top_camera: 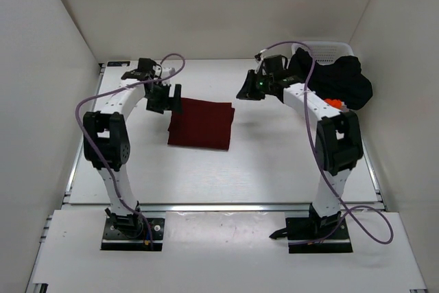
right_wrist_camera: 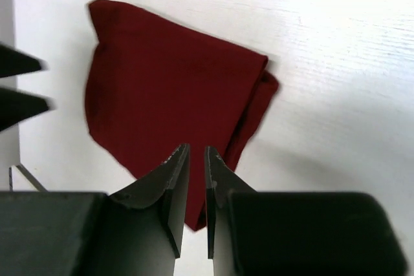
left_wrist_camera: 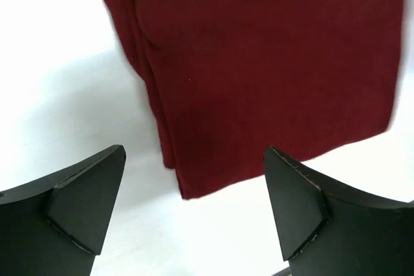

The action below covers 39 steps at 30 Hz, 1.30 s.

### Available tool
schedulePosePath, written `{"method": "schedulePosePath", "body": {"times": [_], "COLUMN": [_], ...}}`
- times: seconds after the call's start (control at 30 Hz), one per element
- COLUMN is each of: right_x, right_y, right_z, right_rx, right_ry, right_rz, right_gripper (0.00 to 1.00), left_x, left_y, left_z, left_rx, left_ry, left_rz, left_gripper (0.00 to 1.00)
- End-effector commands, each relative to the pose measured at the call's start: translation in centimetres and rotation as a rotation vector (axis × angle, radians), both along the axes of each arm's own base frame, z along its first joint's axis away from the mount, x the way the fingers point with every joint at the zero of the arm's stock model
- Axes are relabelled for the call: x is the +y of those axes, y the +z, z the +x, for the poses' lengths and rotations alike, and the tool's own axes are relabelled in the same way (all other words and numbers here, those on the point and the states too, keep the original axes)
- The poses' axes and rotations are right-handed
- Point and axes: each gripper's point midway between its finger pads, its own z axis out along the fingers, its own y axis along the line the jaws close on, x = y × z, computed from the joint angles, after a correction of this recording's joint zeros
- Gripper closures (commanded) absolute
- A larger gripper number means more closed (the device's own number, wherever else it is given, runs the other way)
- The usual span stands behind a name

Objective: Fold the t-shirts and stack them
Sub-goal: Fold the long partially folded tshirt into a neat square, then put the neatly folded tshirt into the corner of the board with the left arm

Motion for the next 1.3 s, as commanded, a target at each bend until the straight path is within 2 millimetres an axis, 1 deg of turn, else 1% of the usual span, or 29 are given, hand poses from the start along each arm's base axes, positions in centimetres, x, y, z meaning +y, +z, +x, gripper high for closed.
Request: {"method": "schedulePosePath", "body": {"times": [0.0, 0.03, 0.07, 0.1, 0.13, 0.17, 0.2, 0.23, 0.27, 0.33, 0.37, 0.47, 0.5, 0.53, 0.57, 0.6, 0.7, 0.77, 0.8, 0.83, 0.87, 0.9, 0.97, 1.0, 1.03, 1.13, 1.2, 1.23, 1.27], "right_x": [-0.8, -1.2, -1.4, -1.8, -2.3, -2.5, -2.9, -3.4, -3.6, -4.6, -4.9, -6.3, -6.3, -7.1, -7.5, -7.8, -8.4, -8.7, -8.5, -8.8, -8.5, -8.6, -8.3, -8.3, -8.0, -7.3, -6.8, -6.4, -6.4], "right_y": [3.3, 4.2, 3.7, 4.1, 4.8, 4.6, 4.7, 6.1, 5.9, 6.7, 6.7, 7.9, 8.1, 8.5, 8.9, 8.8, 8.8, 8.9, 9.2, 8.9, 9.1, 9.0, 9.2, 9.2, 9.3, 8.7, 9.6, 8.9, 9.6], "right_z": [-0.8, -1.2, -1.7, -2.2, -2.5, -2.8, -3.3, -3.4, -3.7, -4.2, -4.3, -4.5, -4.7, -4.7, -4.8, -4.7, -4.8, -4.7, -4.6, -4.4, -4.5, -4.4, -4.0, -3.8, -3.8, -3.5, -3.0, -2.9, -2.6], "right_rx": [-0.102, -0.113, -0.098, -0.111, -0.129, -0.122, -0.130, -0.161, -0.158, -0.184, -0.182, -0.220, -0.233, -0.247, -0.260, -0.260, -0.263, -0.268, -0.279, -0.272, -0.277, -0.273, -0.283, -0.278, -0.283, -0.258, -0.260, -0.244, -0.256], "right_ry": [-0.025, -0.035, -0.042, -0.040, -0.049, -0.059, -0.065, -0.074, -0.082, -0.108, -0.118, -0.172, -0.168, -0.189, -0.195, -0.205, -0.216, -0.221, -0.219, -0.225, -0.217, -0.217, -0.205, -0.207, -0.196, -0.170, -0.154, -0.133, -0.131], "right_rz": [0.003, 0.005, 0.005, -0.001, -0.004, -0.007, -0.014, -0.007, -0.007, 0.001, 0.003, 0.010, 0.016, 0.016, 0.015, 0.007, -0.002, -0.008, -0.009, -0.006, -0.004, -0.004, -0.006, -0.010, -0.012, -0.025, -0.026, -0.044, -0.043], "right_gripper": [0.87, 0.87, 0.88, 0.87, 0.88, 0.88, 0.89, 0.89, 0.89, 0.90, 0.91, 0.92, 0.93, 0.94, 0.94, 0.95, 0.95, 0.95, 0.95, 0.95, 0.95, 0.95, 0.95, 0.95, 0.95, 0.95, 0.95, 0.95, 0.95], "left_x": [-0.4, -0.1, 0.0, 0.1, 0.2, 0.3, 0.3, 0.1, -0.6, -1.6, -2.2, -2.9, -2.8, -2.1, -2.0, -0.8, 3.3, 7.3, 8.3, 10.7, 12.7, 14.3, 16.7, 18.9, 20.4, 23.9, 27.0, 27.5, 28.9], "left_y": [-5.5, -6.8, -7.5, -8.5, -8.9, -9.1, -9.6, -9.7, -9.8, -9.9, -10.0, -10.1, -10.2, -9.9, -9.2, -9.4, -6.9, -6.3, -6.1, -5.2, -5.5, -5.1, -4.9, -5.0, -5.0, -5.2, -4.7, -5.0, -4.9], "left_z": [-2.2, -2.6, -2.4, -2.6, -2.5, -2.3, -2.5, -2.3, -2.4, -2.8, -3.1, -3.7, -3.7, -3.1, -2.1, -1.3, 3.4, 5.8, 7.0, 8.6, 9.0, 10.3, 11.7, 12.6, 12.8, 16.0, 16.8, 17.6, 17.3], "left_rx": [0.160, 0.199, 0.207, 0.231, 0.241, 0.237, 0.254, 0.250, 0.254, 0.282, 0.293, 0.337, 0.344, 0.331, 0.292, 0.274, 0.141, 0.085, 0.058, 0.006, 0.003, -0.032, -0.056, -0.061, -0.050, -0.095, -0.118, -0.142, -0.131], "left_ry": [-0.006, 0.000, 0.014, 0.020, 0.022, 0.029, 0.027, 0.024, 0.000, -0.029, -0.044, -0.069, -0.063, -0.046, -0.048, -0.031, 0.037, 0.103, 0.099, 0.136, 0.165, 0.179, 0.204, 0.229, 0.245, 0.325, 0.393, 0.398, 0.408], "left_rz": [0.025, 0.042, 0.055, 0.073, 0.084, 0.089, 0.087, 0.082, 0.063, 0.029, 0.026, -0.002, -0.012, -0.005, 0.007, 0.053, 0.186, 0.321, 0.361, 0.441, 0.524, 0.570, 0.696, 0.728, 0.766, 0.870, 0.972, 1.003, 1.048], "left_gripper": [0.01, 0.02, 0.01, 0.01, 0.01, 0.01, 0.04, 0.09, 0.16, 0.44, 0.49, 0.90, 0.94, 1.00, 1.00, 1.00, 1.00, 1.00, 1.00, 1.00, 1.00, 1.00, 1.00, 1.00, 1.00, 1.00, 1.00, 1.00, 1.00]}}
